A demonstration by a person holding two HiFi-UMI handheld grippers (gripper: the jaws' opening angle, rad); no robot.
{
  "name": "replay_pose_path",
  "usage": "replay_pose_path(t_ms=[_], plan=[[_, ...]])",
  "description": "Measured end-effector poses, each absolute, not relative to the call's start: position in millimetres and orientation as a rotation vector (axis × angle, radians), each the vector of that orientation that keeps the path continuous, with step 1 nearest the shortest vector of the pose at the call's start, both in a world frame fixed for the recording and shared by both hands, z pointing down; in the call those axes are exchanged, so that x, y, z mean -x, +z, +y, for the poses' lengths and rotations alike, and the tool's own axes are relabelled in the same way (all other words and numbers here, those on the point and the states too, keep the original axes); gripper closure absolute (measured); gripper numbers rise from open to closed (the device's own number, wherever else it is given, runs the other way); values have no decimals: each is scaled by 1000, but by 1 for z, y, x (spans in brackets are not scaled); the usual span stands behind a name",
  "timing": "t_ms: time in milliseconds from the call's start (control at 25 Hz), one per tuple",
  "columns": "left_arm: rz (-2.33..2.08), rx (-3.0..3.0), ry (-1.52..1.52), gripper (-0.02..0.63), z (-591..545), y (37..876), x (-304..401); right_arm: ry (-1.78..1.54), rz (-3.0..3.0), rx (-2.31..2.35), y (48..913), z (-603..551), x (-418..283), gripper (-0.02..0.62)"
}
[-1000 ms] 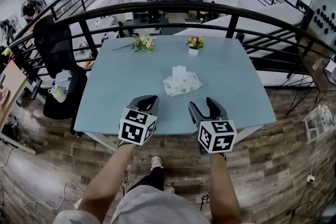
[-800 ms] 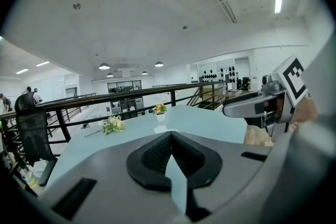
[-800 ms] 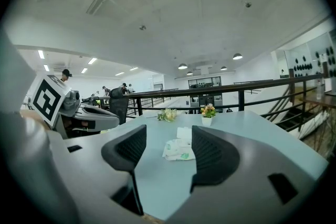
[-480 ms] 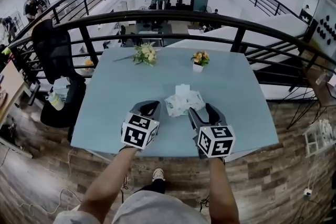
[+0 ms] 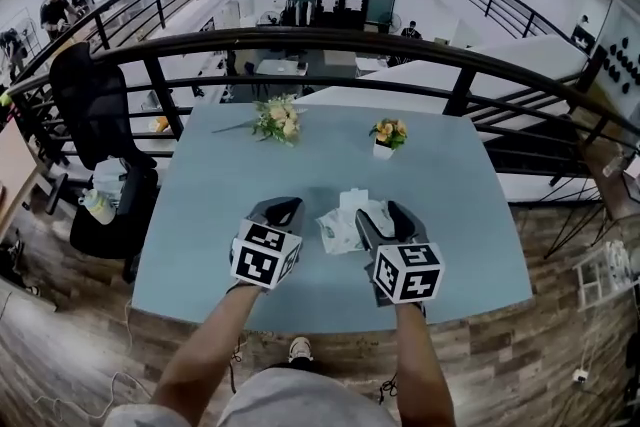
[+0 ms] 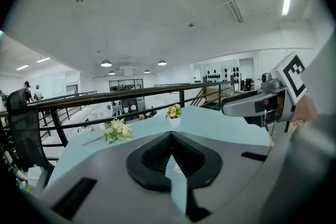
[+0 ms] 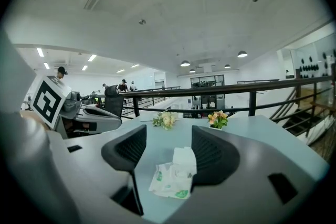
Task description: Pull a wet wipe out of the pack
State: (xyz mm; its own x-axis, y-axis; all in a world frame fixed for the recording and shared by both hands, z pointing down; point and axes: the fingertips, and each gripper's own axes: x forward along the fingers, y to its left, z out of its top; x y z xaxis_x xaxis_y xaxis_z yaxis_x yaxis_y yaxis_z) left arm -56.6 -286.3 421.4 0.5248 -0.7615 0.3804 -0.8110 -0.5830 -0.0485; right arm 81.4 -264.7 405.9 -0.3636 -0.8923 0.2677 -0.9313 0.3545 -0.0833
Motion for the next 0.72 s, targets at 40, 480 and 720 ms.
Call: replay_pose_path(t_ms=[40,480,720], plan=[[-1360,-2622,553,612,-292,422,58,330,-2434,-1660,406,-270,-80,344],[-1335,-2615,550,612,-340,432,71,333,-2413,-1672,410,-320,-68,344],[-1332,-2610,539,612,-358,437,77,333,-2398,-1680,413,-337,-65,344]])
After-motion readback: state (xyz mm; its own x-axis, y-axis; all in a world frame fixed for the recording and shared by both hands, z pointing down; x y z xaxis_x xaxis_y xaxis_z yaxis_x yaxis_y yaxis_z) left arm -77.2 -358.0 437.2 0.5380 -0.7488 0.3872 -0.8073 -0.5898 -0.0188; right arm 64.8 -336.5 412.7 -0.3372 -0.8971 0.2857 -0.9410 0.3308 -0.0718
